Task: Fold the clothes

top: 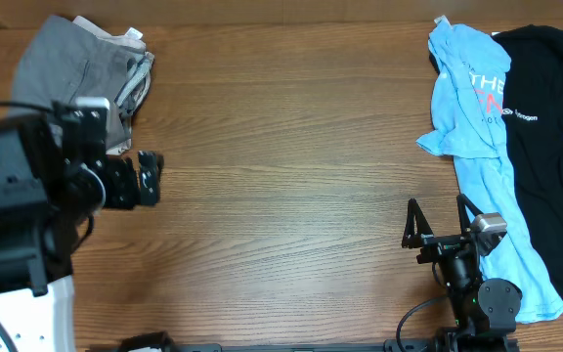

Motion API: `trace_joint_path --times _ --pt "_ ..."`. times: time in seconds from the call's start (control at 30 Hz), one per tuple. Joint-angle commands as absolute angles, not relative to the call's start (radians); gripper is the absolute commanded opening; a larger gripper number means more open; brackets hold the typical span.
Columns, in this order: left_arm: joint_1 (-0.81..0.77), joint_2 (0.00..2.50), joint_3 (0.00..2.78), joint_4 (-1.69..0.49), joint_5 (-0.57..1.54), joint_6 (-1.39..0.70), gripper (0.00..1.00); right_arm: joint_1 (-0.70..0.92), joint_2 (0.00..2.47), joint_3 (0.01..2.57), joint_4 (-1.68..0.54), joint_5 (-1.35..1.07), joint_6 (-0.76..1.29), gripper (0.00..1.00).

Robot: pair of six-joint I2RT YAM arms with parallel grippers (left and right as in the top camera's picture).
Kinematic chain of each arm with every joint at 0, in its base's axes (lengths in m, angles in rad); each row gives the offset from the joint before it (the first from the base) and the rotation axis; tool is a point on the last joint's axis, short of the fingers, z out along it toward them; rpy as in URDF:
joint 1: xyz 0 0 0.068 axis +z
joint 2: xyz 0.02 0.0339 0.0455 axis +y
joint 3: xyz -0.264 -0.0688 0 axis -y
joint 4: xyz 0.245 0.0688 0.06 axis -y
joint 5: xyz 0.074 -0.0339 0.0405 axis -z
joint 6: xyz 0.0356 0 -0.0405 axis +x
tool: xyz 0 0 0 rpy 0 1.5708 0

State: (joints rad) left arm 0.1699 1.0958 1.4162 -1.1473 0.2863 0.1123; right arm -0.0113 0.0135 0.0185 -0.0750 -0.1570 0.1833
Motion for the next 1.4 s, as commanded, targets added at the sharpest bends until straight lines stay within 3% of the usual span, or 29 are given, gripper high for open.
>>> trace_joint_path --times 0.0,0.17,0.33,0.6,0.97,1.17,1.37 --pt "0.169 0.896 1.114 -0.783 0.474 0.116 1.00 -0.006 0.003 0.008 -0.069 -0.158 0.186 1.00" --pt "0.169 0.653 0.662 -0.237 0.576 0.083 1.00 -0.006 0.003 0.008 -0.069 -0.158 0.186 1.00" --pt "0.169 0.490 0.402 0.016 0.500 0.067 1.00 -0.006 0.003 0.008 -0.069 -0.158 0.186 1.00" --pt "0.141 0.279 0.208 0.068 0.299 0.074 1.00 -0.006 0.003 0.008 -0.069 -0.158 0.186 1.00" --pt "0.136 0.060 0.012 0.134 0.286 0.066 1.00 -0.006 0.003 0.008 -0.069 -0.158 0.186 1.00" --pt "0.136 0.003 0.005 -0.056 0.277 0.054 1.00 -0.006 0.003 0.008 -0.069 -0.158 0.186 1.00" --pt "0.136 0.004 0.005 -0.049 0.281 0.049 1.00 -0.006 0.003 0.008 -0.069 -0.158 0.186 1.00"
